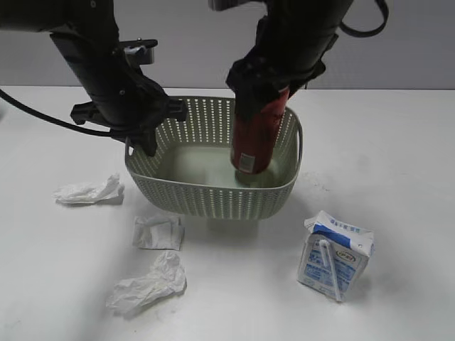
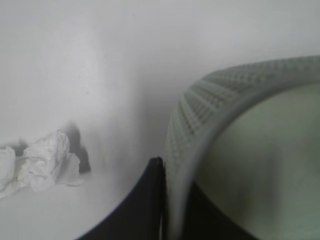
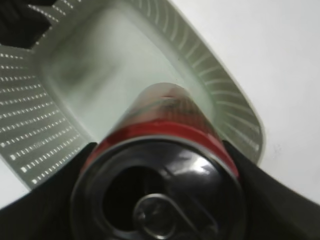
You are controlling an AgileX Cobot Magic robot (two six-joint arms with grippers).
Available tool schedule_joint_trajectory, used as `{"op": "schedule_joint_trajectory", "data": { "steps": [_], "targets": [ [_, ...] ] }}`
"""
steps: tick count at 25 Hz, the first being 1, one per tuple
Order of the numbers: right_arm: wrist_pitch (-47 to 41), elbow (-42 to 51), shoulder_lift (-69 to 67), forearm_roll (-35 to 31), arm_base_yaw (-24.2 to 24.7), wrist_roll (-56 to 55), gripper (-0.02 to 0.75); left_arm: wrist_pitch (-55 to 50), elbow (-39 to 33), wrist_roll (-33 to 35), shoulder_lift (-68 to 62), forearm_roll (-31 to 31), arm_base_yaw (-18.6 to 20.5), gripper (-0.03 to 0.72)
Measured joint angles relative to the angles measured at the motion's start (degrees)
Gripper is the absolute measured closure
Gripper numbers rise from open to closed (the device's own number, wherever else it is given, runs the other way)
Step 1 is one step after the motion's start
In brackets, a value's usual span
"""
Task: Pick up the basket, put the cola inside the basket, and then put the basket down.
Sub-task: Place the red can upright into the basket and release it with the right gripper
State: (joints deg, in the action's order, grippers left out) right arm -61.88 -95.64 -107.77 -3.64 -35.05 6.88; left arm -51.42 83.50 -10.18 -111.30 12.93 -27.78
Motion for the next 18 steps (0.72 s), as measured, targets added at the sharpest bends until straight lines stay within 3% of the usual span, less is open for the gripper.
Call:
{"op": "schedule_joint_trajectory", "data": {
  "steps": [7,12,18],
  "targets": [
    [-1.6,0.0,-2.5,-1.1,0.0,0.8,0.237,0.2,0.0,0.0,0.0,-0.1,0.0,0.685],
    [-1.6,-0.1,-2.5,-1.6,0.0,0.8,0.09,0.1,0.0,0.0,-0.1,-0.6,0.0,0.684],
    [-4.6,-5.0,-2.4,-1.7,0.0,-0.2,0.09,-0.1,0.0,0.0,-0.1,-0.6,0.0,0.684]
  ]
}}
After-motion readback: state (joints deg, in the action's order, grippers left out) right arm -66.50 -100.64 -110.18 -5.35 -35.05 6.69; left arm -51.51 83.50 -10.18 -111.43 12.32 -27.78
